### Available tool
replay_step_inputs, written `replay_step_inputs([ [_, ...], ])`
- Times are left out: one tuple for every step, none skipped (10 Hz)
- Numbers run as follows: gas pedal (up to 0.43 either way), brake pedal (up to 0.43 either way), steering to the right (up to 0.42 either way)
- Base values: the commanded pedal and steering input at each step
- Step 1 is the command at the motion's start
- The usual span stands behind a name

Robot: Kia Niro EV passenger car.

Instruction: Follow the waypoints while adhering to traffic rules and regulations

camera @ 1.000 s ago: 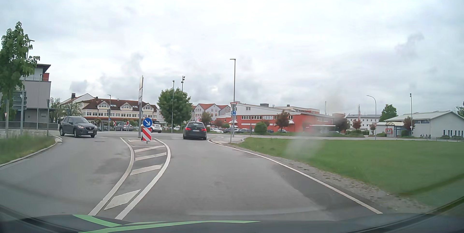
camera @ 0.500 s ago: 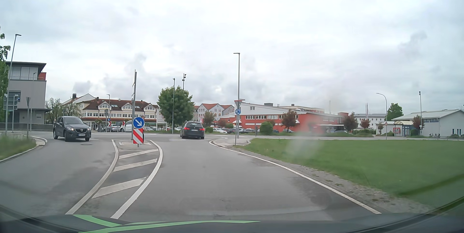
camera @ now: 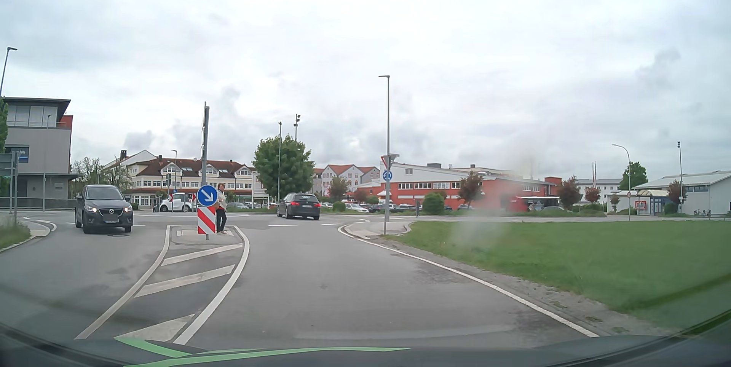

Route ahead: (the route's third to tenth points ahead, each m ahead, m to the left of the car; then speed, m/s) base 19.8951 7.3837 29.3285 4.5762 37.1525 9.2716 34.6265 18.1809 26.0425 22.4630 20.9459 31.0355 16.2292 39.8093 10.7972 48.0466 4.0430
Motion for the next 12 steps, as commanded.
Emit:
replay_step_inputs([
  [0.0,0.183,-0.06],
  [0.0,0.183,-0.048],
  [0.0,0.183,-0.036],
  [0.0,0.183,-0.028],
  [0.0,0.183,-0.022],
  [0.0,0.183,-0.016],
  [0.0,0.183,-0.013],
  [0.0,0.183,-0.016],
  [0.0,0.183,-0.023],
  [0.0,0.183,-0.034],
  [0.0,0.189,-0.051],
  [0.0,0.183,-0.066],
])
